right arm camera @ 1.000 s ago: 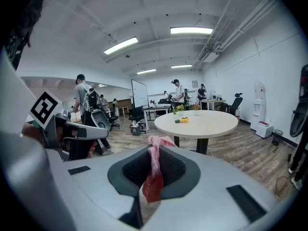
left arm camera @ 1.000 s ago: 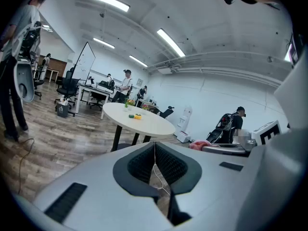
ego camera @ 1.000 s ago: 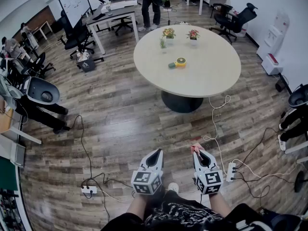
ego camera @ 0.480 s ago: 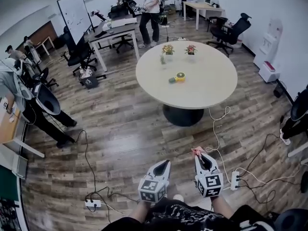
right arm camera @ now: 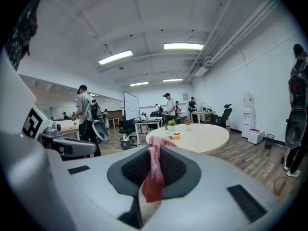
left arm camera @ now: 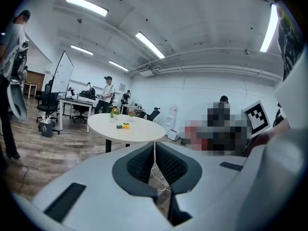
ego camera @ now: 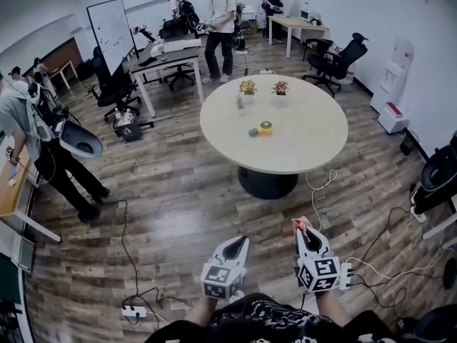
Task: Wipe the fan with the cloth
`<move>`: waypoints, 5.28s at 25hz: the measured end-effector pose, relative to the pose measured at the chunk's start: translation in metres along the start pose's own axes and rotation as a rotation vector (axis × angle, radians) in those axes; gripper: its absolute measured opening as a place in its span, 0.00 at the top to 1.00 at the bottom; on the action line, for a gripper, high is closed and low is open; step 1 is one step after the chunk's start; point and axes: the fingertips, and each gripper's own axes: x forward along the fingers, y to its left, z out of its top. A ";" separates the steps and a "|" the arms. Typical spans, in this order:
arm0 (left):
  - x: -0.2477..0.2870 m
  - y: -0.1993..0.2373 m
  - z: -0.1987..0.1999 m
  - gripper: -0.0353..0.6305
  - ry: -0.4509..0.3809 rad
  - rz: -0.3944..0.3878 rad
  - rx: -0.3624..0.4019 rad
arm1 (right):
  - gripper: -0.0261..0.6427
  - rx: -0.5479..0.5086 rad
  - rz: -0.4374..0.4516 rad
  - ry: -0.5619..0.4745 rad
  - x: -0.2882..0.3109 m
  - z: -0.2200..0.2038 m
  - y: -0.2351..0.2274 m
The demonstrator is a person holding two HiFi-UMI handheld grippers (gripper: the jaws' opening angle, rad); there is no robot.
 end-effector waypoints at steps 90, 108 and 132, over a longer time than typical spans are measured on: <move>0.542 0.337 0.122 0.91 0.216 -0.038 0.030 | 0.89 -0.018 -0.058 0.205 0.567 0.068 -0.206; 0.601 0.343 0.089 0.58 0.408 -0.153 0.141 | 0.88 -0.066 0.018 0.266 0.573 0.057 -0.220; 0.655 0.358 0.039 0.60 0.594 -0.269 0.354 | 0.88 0.028 0.198 0.346 0.589 0.038 -0.218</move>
